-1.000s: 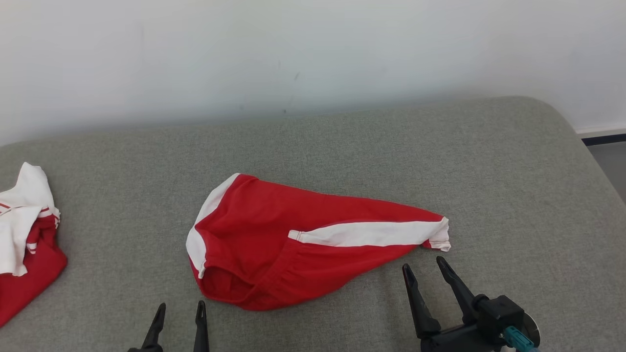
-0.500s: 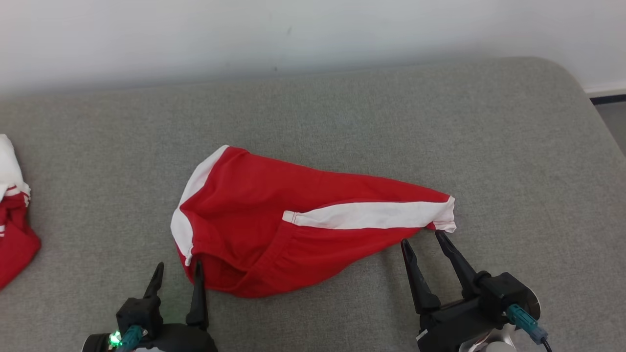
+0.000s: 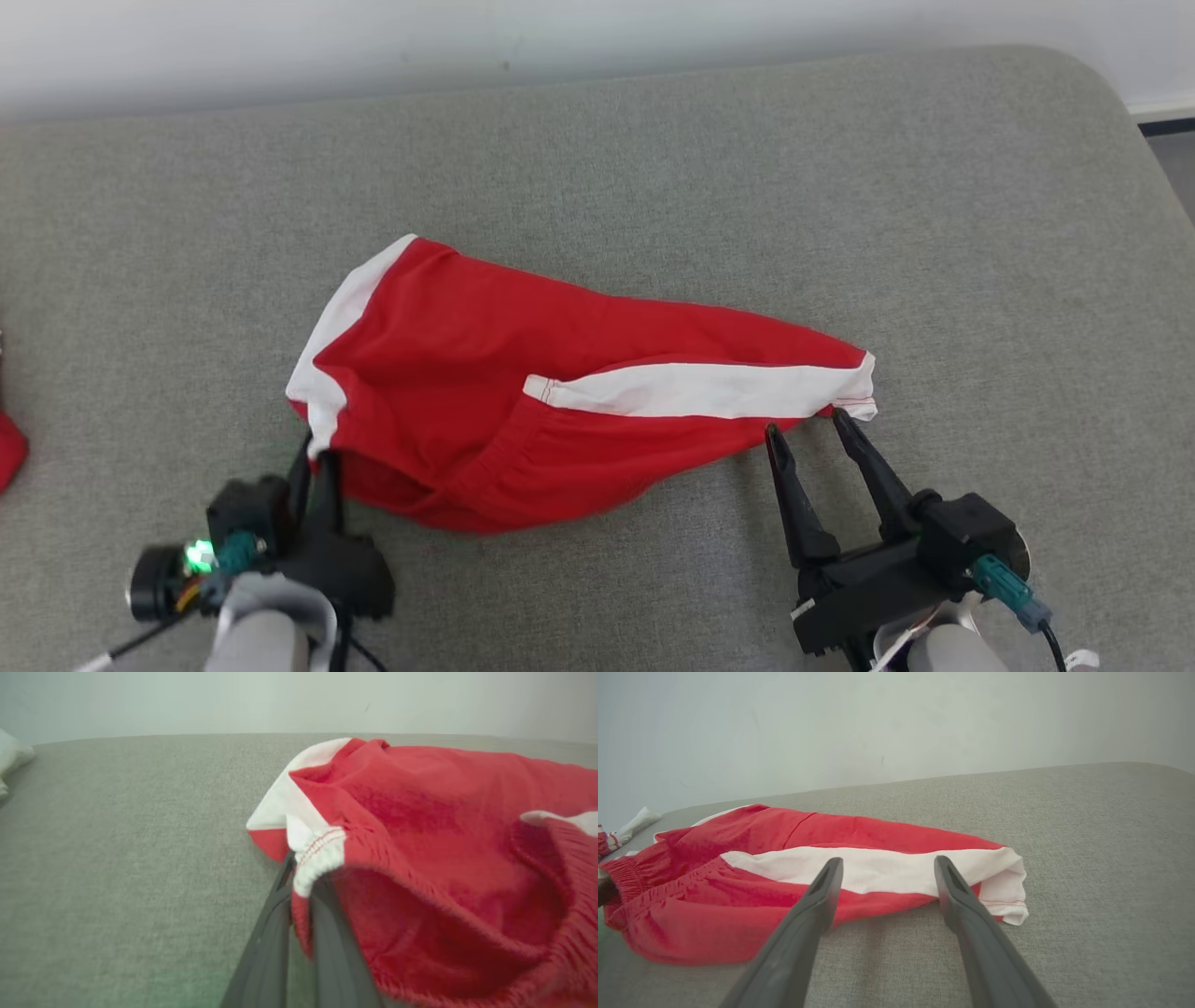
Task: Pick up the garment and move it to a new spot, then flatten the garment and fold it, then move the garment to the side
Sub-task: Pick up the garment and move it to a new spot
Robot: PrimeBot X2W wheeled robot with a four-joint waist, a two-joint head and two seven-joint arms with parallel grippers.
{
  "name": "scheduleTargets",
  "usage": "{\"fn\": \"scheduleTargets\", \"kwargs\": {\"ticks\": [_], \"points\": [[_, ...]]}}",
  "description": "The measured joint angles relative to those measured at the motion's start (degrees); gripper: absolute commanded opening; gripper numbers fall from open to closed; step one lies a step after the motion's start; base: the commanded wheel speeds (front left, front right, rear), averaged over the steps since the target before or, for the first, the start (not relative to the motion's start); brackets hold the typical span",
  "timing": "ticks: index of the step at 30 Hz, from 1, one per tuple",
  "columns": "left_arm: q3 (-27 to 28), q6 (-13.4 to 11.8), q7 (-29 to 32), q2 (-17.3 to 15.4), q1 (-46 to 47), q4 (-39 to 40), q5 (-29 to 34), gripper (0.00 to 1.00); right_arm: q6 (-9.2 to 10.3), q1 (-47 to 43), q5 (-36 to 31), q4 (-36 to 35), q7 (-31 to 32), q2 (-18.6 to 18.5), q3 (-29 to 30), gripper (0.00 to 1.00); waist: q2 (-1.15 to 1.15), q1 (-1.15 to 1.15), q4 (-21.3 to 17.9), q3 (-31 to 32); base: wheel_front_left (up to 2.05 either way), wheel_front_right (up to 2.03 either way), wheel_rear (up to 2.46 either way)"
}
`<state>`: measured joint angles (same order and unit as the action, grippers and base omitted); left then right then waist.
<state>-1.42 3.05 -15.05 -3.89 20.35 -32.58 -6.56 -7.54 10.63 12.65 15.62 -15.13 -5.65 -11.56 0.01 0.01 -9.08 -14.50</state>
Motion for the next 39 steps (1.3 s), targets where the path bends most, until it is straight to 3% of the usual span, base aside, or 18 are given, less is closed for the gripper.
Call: {"fn": "scheduleTargets", "kwargs": {"ticks": [12,18,24,25,26,27,28,39], "points": [[-2.8,2.2,0.0,-10.2,21.4,-5.2,6.7,0.0,0.0,3.8,0.9,-0.3,0.0,1.3,-0.8,1.0,0.0,0.0,-1.5,-5.8,0.0,0.0,0.0],[-4.1,2.3,0.0,-12.8,29.6,-9.0,8.2,0.0,0.0,4.8,1.3,-0.2,0.0,1.6,-0.7,1.0,0.0,0.0,-3.2,-8.8,0.0,0.0,0.0],[-4.3,0.9,0.0,-14.2,33.6,-9.5,8.6,0.0,0.0,5.9,1.3,-0.5,0.0,1.8,-0.4,1.0,0.0,0.0,-4.5,-11.3,0.0,0.0,0.0],[-4.2,0.4,0.0,-14.3,33.8,-9.3,8.6,0.04,0.0,6.0,1.3,-0.4,0.0,1.8,-0.4,1.0,0.0,0.0,-4.6,-11.5,0.0,0.0,0.0],[-4.1,0.2,0.0,-14.3,33.8,-9.3,8.4,0.31,0.0,6.0,1.3,-0.4,0.0,1.8,-0.3,1.0,0.01,0.0,-4.7,-11.8,0.0,0.0,0.0],[-4.1,0.2,0.0,-14.3,33.8,-9.3,8.4,0.71,0.0,6.0,1.3,-0.4,0.0,1.8,-0.3,1.0,0.01,0.0,-4.7,-11.8,0.0,0.0,0.0],[-4.0,-0.1,0.0,-14.3,33.7,-9.4,8.3,0.98,0.0,6.1,1.3,-0.3,0.0,1.8,-0.2,1.0,0.0,0.0,-4.7,-11.9,0.0,0.0,0.0],[-1.8,-2.2,0.0,-11.1,23.7,-7.4,3.9,1.0,0.0,5.4,1.1,0.6,0.0,2.1,-0.2,1.0,0.0,-0.02,-2.8,-7.7,0.0,0.0,0.0]]}}
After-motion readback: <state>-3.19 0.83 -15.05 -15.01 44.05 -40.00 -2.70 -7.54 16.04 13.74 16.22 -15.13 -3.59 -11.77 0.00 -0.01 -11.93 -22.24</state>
